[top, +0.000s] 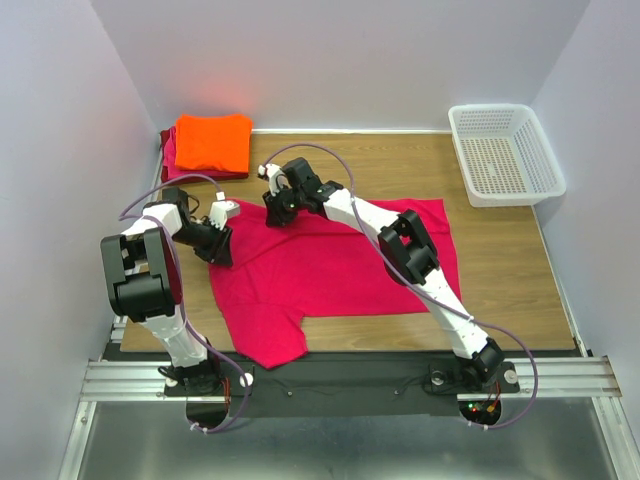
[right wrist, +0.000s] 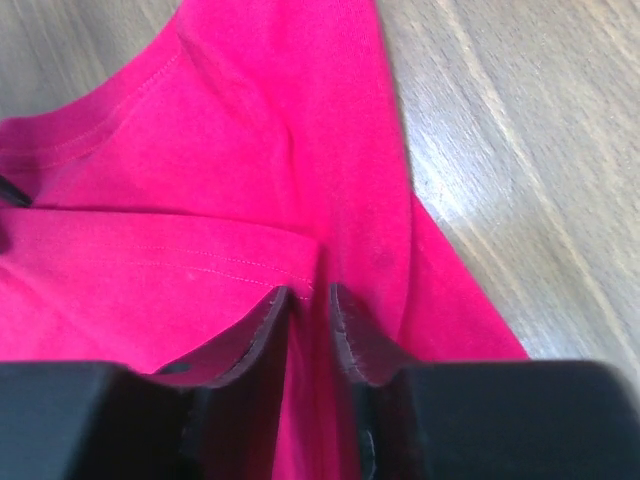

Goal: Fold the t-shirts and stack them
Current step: Fold the tshirt

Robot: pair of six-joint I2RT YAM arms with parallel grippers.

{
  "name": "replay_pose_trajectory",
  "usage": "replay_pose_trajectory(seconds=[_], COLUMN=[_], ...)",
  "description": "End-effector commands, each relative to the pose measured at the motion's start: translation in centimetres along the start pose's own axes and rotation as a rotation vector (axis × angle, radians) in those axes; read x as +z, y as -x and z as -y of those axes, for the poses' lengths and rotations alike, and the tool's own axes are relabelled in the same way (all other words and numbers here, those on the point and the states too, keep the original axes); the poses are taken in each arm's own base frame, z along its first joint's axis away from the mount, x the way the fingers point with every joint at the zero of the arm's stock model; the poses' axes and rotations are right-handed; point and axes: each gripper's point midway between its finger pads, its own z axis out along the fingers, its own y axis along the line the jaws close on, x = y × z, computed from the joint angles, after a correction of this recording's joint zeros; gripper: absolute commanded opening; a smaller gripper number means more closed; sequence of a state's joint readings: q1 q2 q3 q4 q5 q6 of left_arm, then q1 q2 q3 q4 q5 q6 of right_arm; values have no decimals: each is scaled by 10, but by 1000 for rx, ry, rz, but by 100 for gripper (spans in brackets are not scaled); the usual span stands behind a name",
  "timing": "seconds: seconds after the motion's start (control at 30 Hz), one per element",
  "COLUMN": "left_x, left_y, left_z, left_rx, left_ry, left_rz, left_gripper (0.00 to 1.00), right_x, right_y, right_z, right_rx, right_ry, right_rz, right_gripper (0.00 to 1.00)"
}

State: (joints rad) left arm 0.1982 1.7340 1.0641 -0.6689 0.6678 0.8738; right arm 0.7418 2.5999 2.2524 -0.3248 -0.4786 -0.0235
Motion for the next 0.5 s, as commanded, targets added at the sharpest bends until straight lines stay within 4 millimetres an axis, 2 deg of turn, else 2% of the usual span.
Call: replay_pose_trajectory(seconds=[0.0, 0.17, 0.2, 0.3, 0.47], left_x=[-4, -11, -13, -20, -45], left_y=[2, 11, 12, 20, 34], left_z=[11, 16, 17, 16, 14], left_rx=[13, 29, 31, 45, 75], left_ry=[-48, -62, -62, -45, 9], left_rz=[11, 42, 46, 59, 82], left_gripper=[39, 17, 10, 1, 0], right_x=[-4, -18, -21, -33, -61], right_y=[29, 47, 51, 65, 93], right_z=[-11, -30, -33, -41, -48], right_rx=[-38, -42, -47, -60, -84], right_ry=[18, 85, 91, 105, 98], right_rz=[70, 99, 105, 128, 180], right_gripper=[21, 4, 3, 1, 1])
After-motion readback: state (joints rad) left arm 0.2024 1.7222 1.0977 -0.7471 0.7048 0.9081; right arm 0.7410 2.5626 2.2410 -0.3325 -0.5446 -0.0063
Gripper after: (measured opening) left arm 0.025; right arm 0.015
